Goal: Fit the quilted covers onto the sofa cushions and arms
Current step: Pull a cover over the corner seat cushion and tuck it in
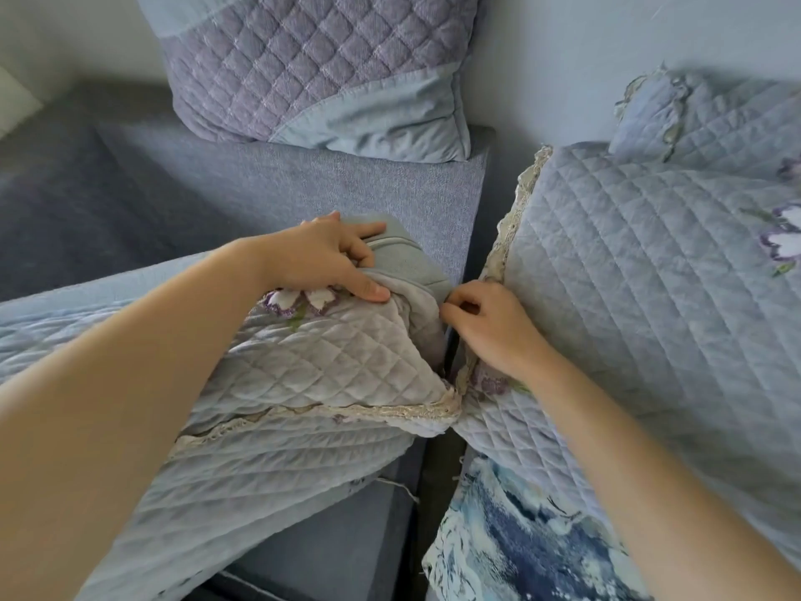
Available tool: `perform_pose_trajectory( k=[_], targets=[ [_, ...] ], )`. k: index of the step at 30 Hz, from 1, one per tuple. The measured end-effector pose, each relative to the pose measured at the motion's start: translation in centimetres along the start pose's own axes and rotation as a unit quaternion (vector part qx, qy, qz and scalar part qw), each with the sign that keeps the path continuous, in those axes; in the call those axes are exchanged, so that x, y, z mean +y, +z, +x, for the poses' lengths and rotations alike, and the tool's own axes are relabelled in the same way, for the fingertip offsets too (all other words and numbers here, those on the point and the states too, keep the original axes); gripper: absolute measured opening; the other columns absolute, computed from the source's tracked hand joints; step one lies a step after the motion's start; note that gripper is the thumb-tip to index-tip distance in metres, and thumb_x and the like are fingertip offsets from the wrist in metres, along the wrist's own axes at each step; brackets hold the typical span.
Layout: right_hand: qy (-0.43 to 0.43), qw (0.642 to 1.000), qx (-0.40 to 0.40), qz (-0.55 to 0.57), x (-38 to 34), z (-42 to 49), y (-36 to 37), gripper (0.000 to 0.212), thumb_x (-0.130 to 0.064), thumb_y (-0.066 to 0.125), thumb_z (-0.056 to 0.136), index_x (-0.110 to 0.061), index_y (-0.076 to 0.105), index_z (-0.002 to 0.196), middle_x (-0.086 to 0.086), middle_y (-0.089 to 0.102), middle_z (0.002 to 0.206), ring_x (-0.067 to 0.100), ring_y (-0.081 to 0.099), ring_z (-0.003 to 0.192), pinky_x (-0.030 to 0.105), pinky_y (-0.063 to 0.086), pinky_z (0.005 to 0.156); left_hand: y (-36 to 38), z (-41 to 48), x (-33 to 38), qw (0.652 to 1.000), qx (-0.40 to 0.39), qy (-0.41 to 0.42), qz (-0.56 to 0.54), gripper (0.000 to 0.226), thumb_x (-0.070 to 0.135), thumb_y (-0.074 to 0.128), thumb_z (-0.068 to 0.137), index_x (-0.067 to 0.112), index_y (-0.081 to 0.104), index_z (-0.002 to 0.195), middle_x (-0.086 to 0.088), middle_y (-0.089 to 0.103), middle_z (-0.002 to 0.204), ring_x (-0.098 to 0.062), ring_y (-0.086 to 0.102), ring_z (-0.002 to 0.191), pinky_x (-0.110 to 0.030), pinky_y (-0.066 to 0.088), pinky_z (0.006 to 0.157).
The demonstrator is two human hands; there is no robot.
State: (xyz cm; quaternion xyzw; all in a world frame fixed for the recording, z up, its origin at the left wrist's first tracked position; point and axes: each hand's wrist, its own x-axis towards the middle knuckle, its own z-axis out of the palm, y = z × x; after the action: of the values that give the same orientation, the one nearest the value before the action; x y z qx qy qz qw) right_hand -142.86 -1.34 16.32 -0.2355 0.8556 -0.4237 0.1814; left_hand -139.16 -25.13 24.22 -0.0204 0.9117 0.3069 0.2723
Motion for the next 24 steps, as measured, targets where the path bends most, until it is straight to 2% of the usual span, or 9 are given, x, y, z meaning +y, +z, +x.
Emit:
perform_pose_trajectory(
  k=[3,5,8,11,14,16,19,21,24],
  targets=[
    [0.007,0.992,0.041,0.119,-0.4,-1.2,1.0,0.011,-0.019,0.061,0.084,-0.023,0.067,0.076,-0.01,0.055,0.102,-0.003,0.051,0.097,0.02,0.038,0.085,0.1,0.0,0.4,1.0,0.006,-0.011,0.021,0.05,0.065,0.074,0.059,0.019,0.063,0.073,0.029,0.021,0.151,-0.016,-0.009,0.146,-0.049,-0.006,0.114],
    [0.03,0.975,0.024,0.218,-0.8,-1.1,1.5,0.009,-0.022,0.064,0.081,-0.026,0.067,0.073,-0.013,0.047,0.12,0.001,0.044,0.117,0.029,0.036,0.101,0.1,0.3,1.1,0.998,0.018,-0.026,0.046,0.057,0.082,0.062,0.055,0.032,0.066,0.082,0.027,0.023,0.151,-0.019,-0.004,0.146,-0.054,-0.005,0.115],
    [0.039,0.966,-0.009,0.255,-1.2,-0.8,2.0,0.011,-0.035,0.068,0.069,-0.026,0.063,0.065,-0.02,0.038,0.126,0.002,0.037,0.123,0.028,0.032,0.101,0.6,2.2,2.9,0.989,0.061,-0.092,0.1,0.054,0.091,0.032,0.066,0.059,0.051,0.104,0.012,0.032,0.145,-0.029,0.014,0.142,-0.057,0.007,0.114],
    [0.018,0.97,-0.021,0.242,-0.7,-0.8,3.0,0.016,-0.03,0.07,0.07,-0.022,0.06,0.06,-0.022,0.032,0.131,0.0,0.032,0.128,0.025,0.029,0.1,1.5,4.5,4.5,0.963,0.094,-0.177,0.18,0.069,0.085,0.034,0.07,0.061,0.026,0.134,0.003,0.01,0.158,-0.042,0.007,0.142,-0.068,0.005,0.106],
    [-0.023,0.981,0.031,0.191,-0.2,-1.0,3.4,0.017,-0.025,0.064,0.079,-0.019,0.055,0.066,-0.018,0.039,0.13,-0.007,0.044,0.111,0.014,0.034,0.088,1.6,5.4,5.3,0.954,0.105,-0.198,0.2,0.06,0.077,0.041,0.073,0.061,0.037,0.131,-0.005,0.012,0.157,-0.044,0.007,0.142,-0.072,0.004,0.105],
    [-0.105,0.984,0.116,0.088,-0.2,-1.5,3.5,0.015,-0.023,0.057,0.086,-0.022,0.049,0.074,-0.006,0.049,0.118,0.002,0.051,0.093,0.01,0.037,0.079,1.5,5.3,5.1,0.958,0.101,-0.181,0.198,0.045,0.072,0.043,0.076,0.063,0.046,0.12,-0.008,0.019,0.152,-0.042,0.013,0.139,-0.069,0.007,0.105],
    [-0.192,0.952,0.235,-0.041,0.3,-3.0,4.5,0.017,-0.02,0.048,0.096,-0.006,0.055,0.089,0.008,0.054,0.1,0.021,0.053,0.089,0.025,0.043,0.077,2.3,4.5,4.4,0.965,0.113,-0.145,0.186,0.034,0.067,0.045,0.077,0.064,0.05,0.11,-0.007,0.025,0.144,-0.038,0.017,0.135,-0.064,0.012,0.106],
    [-0.178,0.936,0.301,-0.026,0.7,-4.4,5.4,0.019,-0.015,0.046,0.098,-0.002,0.056,0.088,0.007,0.053,0.087,0.02,0.049,0.077,0.027,0.042,0.068,3.1,4.0,4.4,0.965,0.123,-0.123,0.196,0.033,0.067,0.044,0.077,0.064,0.049,0.109,-0.008,0.029,0.139,-0.035,0.021,0.13,-0.063,0.015,0.106],
    [-0.117,0.929,0.343,0.079,0.7,-6.0,6.1,0.015,-0.015,0.048,0.096,-0.01,0.05,0.082,0.0,0.048,0.07,0.017,0.044,0.062,0.023,0.037,0.057,4.0,3.4,4.8,0.965,0.126,-0.097,0.209,0.035,0.065,0.042,0.078,0.063,0.049,0.112,-0.009,0.031,0.138,-0.033,0.024,0.128,-0.063,0.018,0.105]
  ],
)
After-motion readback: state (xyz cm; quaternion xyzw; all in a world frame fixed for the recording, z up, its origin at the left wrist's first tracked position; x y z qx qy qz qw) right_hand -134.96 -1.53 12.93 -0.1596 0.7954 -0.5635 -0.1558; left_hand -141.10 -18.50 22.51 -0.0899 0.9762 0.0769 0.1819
